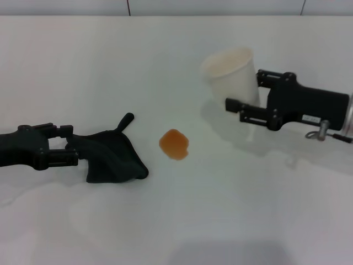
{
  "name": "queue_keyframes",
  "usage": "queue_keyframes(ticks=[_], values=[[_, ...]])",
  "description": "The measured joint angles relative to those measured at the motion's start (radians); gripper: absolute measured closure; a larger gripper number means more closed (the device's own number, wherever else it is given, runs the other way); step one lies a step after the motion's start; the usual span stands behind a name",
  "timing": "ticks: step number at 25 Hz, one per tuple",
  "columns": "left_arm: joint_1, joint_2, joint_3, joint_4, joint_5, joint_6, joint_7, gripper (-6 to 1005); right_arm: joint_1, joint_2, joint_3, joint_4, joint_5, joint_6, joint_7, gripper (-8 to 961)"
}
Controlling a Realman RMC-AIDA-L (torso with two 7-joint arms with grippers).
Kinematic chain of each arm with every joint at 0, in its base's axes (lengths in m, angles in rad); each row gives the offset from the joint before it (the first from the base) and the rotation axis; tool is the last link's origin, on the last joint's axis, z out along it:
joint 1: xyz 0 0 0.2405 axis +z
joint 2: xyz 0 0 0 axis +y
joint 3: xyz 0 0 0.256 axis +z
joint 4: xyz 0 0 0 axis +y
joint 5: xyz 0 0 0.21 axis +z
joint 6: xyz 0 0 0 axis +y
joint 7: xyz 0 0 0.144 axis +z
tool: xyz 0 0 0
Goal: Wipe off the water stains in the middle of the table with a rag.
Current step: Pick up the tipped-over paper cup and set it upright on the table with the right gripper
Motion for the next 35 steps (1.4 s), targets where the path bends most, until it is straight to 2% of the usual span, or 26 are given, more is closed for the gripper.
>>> queue_keyframes(ticks=[6, 13, 20, 35], values=[[-0.003, -0.001, 0.0, 0.0, -0.002, -0.005, -0.001, 134, 0.052, 0.004, -0.064, 0.092, 0.003, 0.037, -0.153, 322], [-0.003, -0.001, 0.0, 0.0, -0.003, -0.011, -0.002, 135, 0.058, 0.008, -0.106, 0.102, 0.009, 0.082, -0.245, 321], [-0.011, -0.005, 0.0, -0.002, -0.004, -0.014, -0.001, 136, 0.072, 0.009, -0.254, 0.126, 0.106, 0.226, -0.283, 320], [-0.019, -0.007, 0.0, 0.0, -0.005, -0.015, -0.002, 138, 0.081, 0.009, -0.278, 0.184, 0.194, 0.295, -0.291, 319]])
